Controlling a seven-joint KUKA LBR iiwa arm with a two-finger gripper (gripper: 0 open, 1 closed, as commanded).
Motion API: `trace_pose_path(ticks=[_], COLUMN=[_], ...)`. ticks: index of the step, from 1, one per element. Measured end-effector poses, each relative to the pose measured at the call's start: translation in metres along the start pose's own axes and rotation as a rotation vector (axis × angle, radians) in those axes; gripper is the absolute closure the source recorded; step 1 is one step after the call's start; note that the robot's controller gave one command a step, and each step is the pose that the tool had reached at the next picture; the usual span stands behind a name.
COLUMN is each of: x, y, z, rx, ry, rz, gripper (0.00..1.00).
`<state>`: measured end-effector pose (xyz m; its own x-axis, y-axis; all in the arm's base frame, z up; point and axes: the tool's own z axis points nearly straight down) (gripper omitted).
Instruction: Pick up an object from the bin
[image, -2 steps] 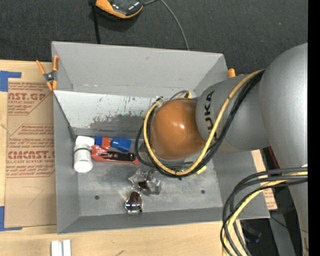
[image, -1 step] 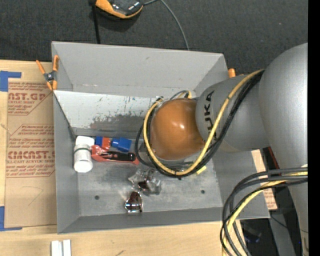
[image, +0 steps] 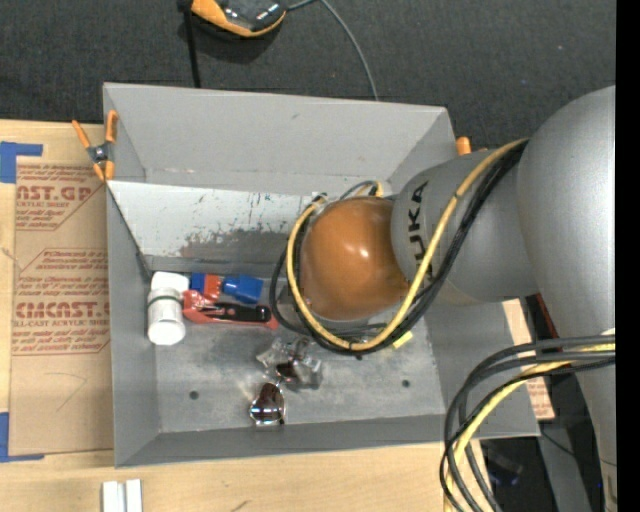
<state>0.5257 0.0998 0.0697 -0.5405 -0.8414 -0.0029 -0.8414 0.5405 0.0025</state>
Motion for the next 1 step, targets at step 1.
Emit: trace_pose_path(ticks=[1], x=[0.0000], y=[0.0000], z=[0.0000], rx=[0.000], ry=[0.000], rz=[0.000], gripper=[1.00])
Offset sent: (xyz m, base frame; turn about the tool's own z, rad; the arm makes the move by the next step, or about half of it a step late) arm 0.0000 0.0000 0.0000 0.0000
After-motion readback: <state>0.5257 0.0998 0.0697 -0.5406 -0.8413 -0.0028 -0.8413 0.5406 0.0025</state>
